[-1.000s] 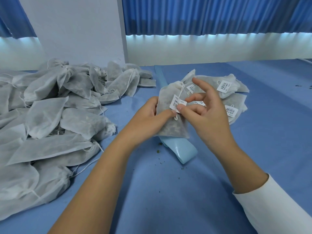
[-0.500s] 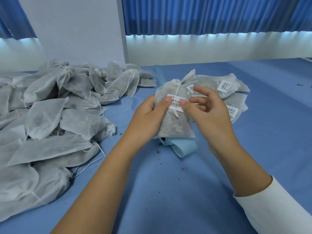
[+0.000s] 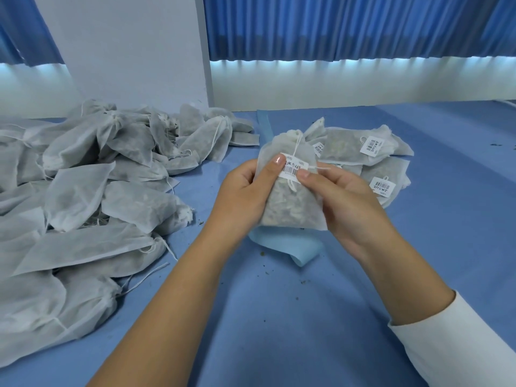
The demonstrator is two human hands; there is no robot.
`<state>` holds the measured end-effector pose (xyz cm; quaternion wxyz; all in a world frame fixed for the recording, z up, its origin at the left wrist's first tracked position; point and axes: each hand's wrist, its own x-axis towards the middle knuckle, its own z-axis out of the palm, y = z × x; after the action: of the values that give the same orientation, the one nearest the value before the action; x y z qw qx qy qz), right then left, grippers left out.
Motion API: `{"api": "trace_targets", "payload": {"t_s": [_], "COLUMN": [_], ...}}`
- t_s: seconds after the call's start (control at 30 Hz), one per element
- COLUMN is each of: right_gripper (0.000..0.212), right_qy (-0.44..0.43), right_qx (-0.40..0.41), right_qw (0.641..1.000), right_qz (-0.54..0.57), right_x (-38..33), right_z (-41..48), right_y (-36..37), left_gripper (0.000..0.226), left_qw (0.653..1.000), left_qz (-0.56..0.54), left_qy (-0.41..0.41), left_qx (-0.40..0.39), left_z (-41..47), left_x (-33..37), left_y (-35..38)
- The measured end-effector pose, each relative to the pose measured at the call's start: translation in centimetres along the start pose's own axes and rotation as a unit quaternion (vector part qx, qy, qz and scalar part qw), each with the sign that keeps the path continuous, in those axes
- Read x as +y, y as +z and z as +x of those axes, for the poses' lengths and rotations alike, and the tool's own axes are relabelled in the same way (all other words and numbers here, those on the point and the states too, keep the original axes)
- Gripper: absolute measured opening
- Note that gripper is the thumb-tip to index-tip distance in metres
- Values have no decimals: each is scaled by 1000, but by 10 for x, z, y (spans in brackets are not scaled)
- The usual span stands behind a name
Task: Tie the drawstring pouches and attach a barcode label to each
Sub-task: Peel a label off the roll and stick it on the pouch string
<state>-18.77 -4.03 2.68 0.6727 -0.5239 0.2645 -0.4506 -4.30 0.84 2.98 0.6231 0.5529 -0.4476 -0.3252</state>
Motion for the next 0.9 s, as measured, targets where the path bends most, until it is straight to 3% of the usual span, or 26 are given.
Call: {"api": "trace_targets", "payload": {"t_s": [0.13,0.23,0.43,0.53,0.6,0.67,0.73,0.8,0.9], "right_gripper": [35,51,19,22,28,36,41,39,34], "right_qy": [-33,-46,-62,-40,-46,-39,-9,19,31], "right_qx": [46,-7,-57,-1,54,54,28,6,2], "right_qw": [995,986,980,992,997,996,996,999,999], "right_qz": [-78,-160,-179,-123,-30,66,78,33,-21], "right_x": [2,3,2,-1,-5,-7,-6,-1,4], "right_z": [1,0,1,4,9,12,12,12,11], "right_y": [3,1,-2,-7,-11,-16,-18,-16,-14], "left_gripper": [31,29,44,46,31,26,34,41,52], "left_qw": [999,991,989,975,921,815,734,702,718], "left_qz": [-2,-49,38,137,352,553,656,678,632], "left_qy": [-11,-50,-80,-93,-60,-62,-122,-201,-287], "left_qx": [35,111,122,146,159,160,129,86,44], "left_z": [1,3,8,14,18,18,18,19,25], "left_x": [-2,-2,-7,-7,-14,-20,-20,-18,-20], "left_y": [3,2,-6,-23,-39,-49,-53,-58,-65]}}
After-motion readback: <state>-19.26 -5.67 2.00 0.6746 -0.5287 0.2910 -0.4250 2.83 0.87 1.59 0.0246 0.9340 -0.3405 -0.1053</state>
